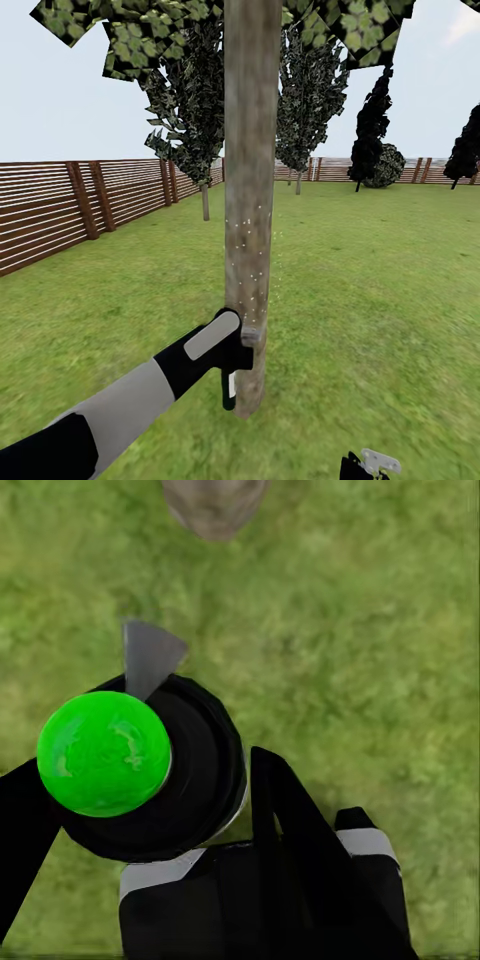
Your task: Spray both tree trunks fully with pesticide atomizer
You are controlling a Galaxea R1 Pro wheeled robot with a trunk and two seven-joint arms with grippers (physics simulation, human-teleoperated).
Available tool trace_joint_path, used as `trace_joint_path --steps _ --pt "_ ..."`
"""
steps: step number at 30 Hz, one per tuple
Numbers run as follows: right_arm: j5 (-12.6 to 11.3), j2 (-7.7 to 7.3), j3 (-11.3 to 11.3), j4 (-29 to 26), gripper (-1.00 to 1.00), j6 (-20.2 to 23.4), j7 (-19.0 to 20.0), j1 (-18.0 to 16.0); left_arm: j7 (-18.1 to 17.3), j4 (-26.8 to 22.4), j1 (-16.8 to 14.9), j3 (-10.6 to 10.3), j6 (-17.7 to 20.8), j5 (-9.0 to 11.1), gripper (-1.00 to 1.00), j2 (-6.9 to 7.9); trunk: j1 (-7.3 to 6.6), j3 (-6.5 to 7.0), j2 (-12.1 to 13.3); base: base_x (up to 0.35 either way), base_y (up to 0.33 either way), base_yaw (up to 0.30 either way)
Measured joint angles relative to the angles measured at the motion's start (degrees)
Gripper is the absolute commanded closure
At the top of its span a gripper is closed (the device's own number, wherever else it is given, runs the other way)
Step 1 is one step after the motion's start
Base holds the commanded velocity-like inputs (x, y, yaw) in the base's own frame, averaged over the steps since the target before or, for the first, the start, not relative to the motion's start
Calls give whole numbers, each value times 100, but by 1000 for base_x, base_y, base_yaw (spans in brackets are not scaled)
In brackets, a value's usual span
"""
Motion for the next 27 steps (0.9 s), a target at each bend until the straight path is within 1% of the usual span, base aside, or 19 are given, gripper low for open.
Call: trace_joint_path --steps 2,3,4,5,6,7,9,12,18,24,27 --pt "0 0 0 -4 100 -1 1 0 -148 0 88 -4 -2 -60 100 54 0 0 0 0 68 -3" --pt "0 -1 1 -5 100 -2 1 0 -243 6 112 -6 2 -134 100 80 0 0 0 0 217 -67" --pt "1 -1 2 -6 100 -2 1 1 -402 25 151 -8 6 -317 100 102 0 0 0 0 239 -97" --pt "0 -1 2 -6 100 -2 1 1 -467 32 170 -8 3 -383 100 107 0 0 0 0 284 -168" --pt "0 -1 2 -7 100 -2 1 1 -646 49 231 -9 1 -557 100 115 0 0 0 0 301 -196" --pt "0 -2 2 -7 100 -2 1 1 -746 58 259 -9 1 -647 100 119 0 0 0 0 311 -213" --pt "0 -2 2 -7 100 -2 1 1 -853 73 287 -9 -1 -739 100 122 0 0 -1 0 321 -228" --pt "0 -2 2 -7 100 -2 1 1 -930 81 302 -9 -23 -790 100 124 0 0 -1 0 329 -240" --pt "0 -2 2 -7 100 -2 1 1 -957 82 306 -9 -46 -808 100 125 0 0 -1 0 331 -232" --pt "-5 -1 3 -6 100 -11 1 0 -960 82 340 -8 -49 -811 100 126 0 0 0 0 332 -64" --pt "-8 -1 2 -7 100 -11 1 1 -961 83 348 -9 -50 -812 100 125 0 0 -1 0 332 -165"
